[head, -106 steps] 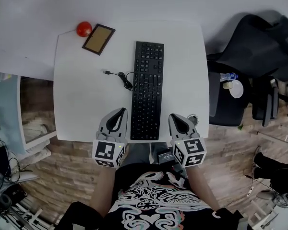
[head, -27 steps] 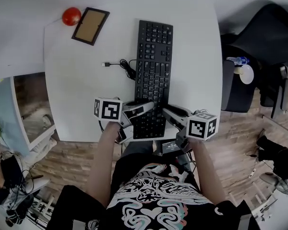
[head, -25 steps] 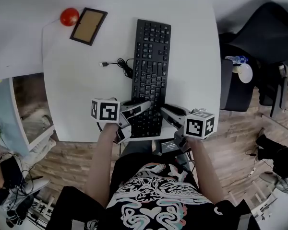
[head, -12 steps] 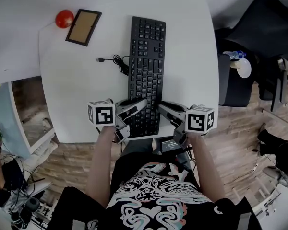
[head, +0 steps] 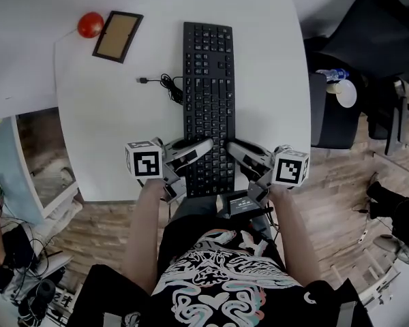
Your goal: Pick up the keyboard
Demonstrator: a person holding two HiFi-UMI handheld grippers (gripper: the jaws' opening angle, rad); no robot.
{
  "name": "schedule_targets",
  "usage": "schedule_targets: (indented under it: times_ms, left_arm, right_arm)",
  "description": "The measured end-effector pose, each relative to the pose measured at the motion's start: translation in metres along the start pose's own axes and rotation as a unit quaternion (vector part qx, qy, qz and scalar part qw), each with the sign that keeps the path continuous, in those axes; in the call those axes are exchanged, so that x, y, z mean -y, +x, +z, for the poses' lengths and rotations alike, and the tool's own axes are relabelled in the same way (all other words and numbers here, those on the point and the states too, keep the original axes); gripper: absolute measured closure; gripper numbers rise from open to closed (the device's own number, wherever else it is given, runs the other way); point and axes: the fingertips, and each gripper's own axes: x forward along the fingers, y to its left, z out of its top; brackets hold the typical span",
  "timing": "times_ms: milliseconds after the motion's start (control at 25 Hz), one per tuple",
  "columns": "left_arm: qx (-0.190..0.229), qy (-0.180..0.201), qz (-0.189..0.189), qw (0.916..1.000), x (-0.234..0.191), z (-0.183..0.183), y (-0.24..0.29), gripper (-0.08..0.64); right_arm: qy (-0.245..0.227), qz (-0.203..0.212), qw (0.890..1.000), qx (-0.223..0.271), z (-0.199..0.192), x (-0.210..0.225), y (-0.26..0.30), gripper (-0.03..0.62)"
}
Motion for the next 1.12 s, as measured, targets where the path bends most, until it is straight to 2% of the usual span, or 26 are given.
schedule_targets:
  times_ms: [80,240,440,560,800,1120]
  left_arm:
    - [0.008,0.005,-0.009,0.9999,0.001,-0.001,0.002,0.468]
    - [0.034,0.006,-0.038,0.9987,0.002,0.001,0.007,0.457]
    - [0.04,0.018,-0.042,0.9982,-0.014,-0.003,0.012,0.457]
    - [0.047,0.025,-0.057,0.997,-0.015,-0.004,0.011,0.457]
    - [0.053,0.034,-0.074,0.9953,-0.012,-0.005,0.01,0.457]
    - [0.07,0.054,-0.093,0.9918,-0.008,-0.005,0.01,0.454]
  right_arm:
    - [0.011,0.005,1.0,0.02,0.001,0.0,-0.003,0.469]
    - [0.037,0.043,0.996,0.073,0.009,-0.003,-0.008,0.469]
    - [0.004,0.029,0.998,0.057,0.008,0.015,-0.005,0.469]
    - [0.006,0.045,0.997,0.063,0.007,0.014,-0.005,0.469]
    - [0.002,0.05,0.996,0.073,0.005,0.009,-0.006,0.469]
    - [-0.023,0.063,0.995,0.08,0.008,0.006,-0.009,0.469]
